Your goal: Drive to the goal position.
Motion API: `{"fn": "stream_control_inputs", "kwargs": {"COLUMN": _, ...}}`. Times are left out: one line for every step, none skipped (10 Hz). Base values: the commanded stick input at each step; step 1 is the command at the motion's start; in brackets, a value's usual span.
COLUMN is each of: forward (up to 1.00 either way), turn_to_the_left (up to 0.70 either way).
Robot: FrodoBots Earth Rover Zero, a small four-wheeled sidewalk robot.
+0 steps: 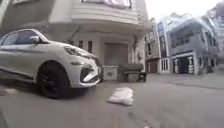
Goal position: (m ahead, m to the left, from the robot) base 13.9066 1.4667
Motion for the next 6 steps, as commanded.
{"fn": "stream_control_inputs", "kwargs": {"forward": 0.00, "turn_to_the_left": -0.85}}
{"fn": "stream_control_inputs", "kwargs": {"forward": 0.00, "turn_to_the_left": -0.85}}
{"fn": "stream_control_inputs", "kwargs": {"forward": 0.00, "turn_to_the_left": -0.85}}
{"fn": "stream_control_inputs", "kwargs": {"forward": 0.00, "turn_to_the_left": -0.85}}
{"fn": "stream_control_inputs", "kwargs": {"forward": 0.00, "turn_to_the_left": -0.85}}
{"fn": "stream_control_inputs", "kwargs": {"forward": 0.00, "turn_to_the_left": -0.85}}
